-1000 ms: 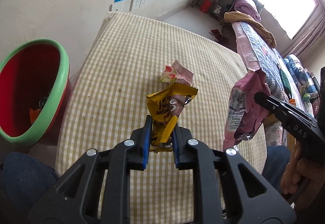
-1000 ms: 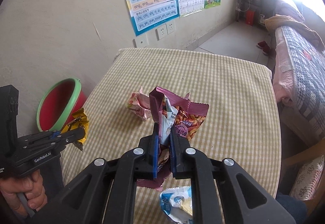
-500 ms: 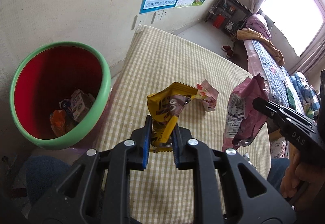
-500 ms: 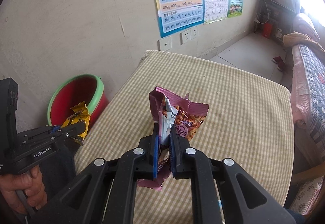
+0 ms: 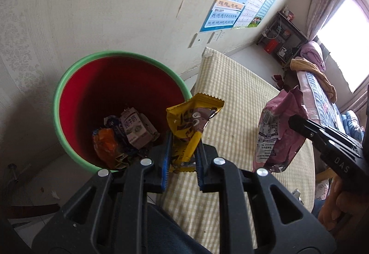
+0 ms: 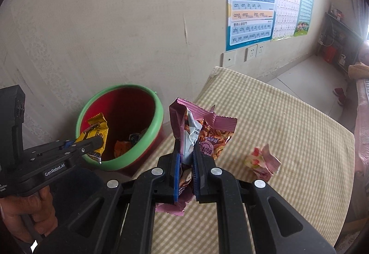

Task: Collect trash
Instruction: 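Carry the yellow wrapper and pink bag over the red bucket, then open both tools over the red bucket to drop both wrappers, then move both open tools back over the blue wrapper and small pink wrapper, then grasp the blue-white wrapper with the right tool while the left tool grasps the pink wrapper, then carry the pink wrapper and blue-white wrapper over the red bucket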

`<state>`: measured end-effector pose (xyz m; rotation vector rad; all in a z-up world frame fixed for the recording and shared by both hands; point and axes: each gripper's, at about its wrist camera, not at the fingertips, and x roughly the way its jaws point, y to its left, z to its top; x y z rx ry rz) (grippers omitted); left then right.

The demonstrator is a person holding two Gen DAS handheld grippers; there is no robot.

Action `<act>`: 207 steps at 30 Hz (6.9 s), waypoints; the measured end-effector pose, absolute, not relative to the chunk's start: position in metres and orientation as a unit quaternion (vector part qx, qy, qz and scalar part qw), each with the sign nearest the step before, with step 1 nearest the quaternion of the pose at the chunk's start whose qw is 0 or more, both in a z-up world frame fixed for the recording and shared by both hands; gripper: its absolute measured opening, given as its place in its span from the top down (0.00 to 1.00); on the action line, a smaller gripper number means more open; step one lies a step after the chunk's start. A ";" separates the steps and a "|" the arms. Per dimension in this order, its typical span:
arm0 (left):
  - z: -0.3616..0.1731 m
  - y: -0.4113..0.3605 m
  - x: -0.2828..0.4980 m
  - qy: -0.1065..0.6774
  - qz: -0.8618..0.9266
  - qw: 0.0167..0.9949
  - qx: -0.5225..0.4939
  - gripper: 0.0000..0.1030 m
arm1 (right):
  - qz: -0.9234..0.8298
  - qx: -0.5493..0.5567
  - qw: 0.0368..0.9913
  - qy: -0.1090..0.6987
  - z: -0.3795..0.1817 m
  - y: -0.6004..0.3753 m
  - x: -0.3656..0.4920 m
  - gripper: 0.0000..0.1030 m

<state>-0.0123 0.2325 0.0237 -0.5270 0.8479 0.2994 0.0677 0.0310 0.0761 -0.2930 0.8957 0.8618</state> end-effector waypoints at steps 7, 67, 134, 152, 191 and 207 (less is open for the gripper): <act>0.023 0.275 -0.029 0.394 0.172 0.864 -0.263 0.83 | 0.433 -0.151 0.788 0.410 0.075 0.082 0.056 0.91; 0.037 0.276 -0.028 0.374 0.186 0.864 -0.279 0.05 | 0.410 -0.135 0.807 0.404 0.079 0.074 0.061 0.21; 0.018 0.049 0.044 0.473 0.022 0.868 -0.152 0.05 | 0.234 -0.118 0.810 0.524 -0.020 -0.179 0.068 0.64; -0.016 0.043 0.131 0.496 0.009 0.855 -0.153 0.05 | 0.227 -0.058 0.834 0.499 -0.011 -0.192 0.143 0.64; -0.055 0.035 0.187 0.523 0.015 0.835 -0.168 0.44 | 0.237 -0.029 0.848 0.473 -0.015 -0.209 0.150 0.64; -0.017 0.043 0.115 0.491 0.017 0.857 -0.158 0.44 | 0.243 -0.093 0.850 0.458 -0.008 -0.186 0.119 0.64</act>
